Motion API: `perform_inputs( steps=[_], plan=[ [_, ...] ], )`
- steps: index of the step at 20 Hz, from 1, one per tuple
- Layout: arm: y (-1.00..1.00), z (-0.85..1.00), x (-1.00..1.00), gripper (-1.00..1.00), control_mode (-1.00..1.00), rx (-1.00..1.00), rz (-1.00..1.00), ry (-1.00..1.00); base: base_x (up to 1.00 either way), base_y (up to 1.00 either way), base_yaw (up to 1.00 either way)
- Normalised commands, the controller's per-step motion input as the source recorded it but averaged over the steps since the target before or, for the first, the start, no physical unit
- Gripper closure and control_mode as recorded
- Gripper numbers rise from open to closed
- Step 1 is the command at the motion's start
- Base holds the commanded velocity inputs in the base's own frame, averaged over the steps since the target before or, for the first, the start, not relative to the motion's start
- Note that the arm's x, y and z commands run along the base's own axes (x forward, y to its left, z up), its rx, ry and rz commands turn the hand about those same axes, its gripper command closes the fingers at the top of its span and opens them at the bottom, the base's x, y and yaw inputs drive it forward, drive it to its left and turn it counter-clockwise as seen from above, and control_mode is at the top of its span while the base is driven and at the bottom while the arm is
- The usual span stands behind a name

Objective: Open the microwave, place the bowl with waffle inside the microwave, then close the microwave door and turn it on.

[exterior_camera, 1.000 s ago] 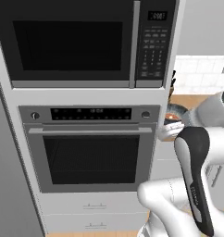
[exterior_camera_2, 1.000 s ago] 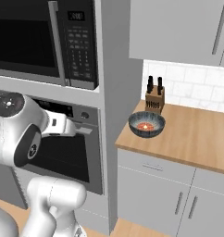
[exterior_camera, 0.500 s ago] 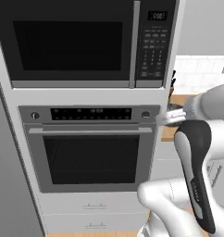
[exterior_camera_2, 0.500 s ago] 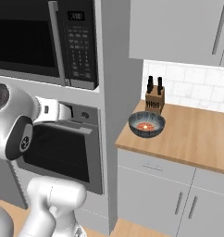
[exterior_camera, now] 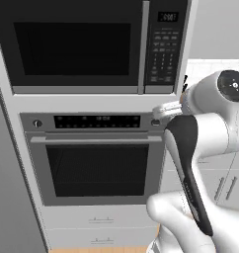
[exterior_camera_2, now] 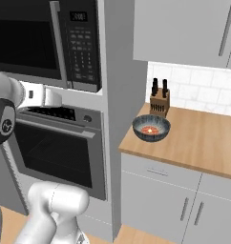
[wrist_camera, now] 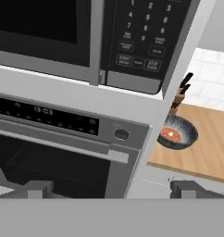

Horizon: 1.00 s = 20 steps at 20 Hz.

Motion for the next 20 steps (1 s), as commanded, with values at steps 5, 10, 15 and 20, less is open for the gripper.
perform_inputs(
  steps=[5,10,15,20],
  plan=[
    [0.31,0.35,0.38,-1.0,-1.0,-0.04,-0.12,0.0,0.0,0.0,0.0],
    [0.16,0.1,0.49,-1.0,-1.0,0.0,-0.05,-0.02,0.0,0.0,0.0],
    [0.03,0.0,0.51,-1.0,-1.0,0.0,-0.01,-0.05,0.0,0.0,0.0],
    [0.11,-0.02,0.56,-1.0,-1.0,0.0,0.0,-0.05,0.0,0.0,0.0]
  ],
)
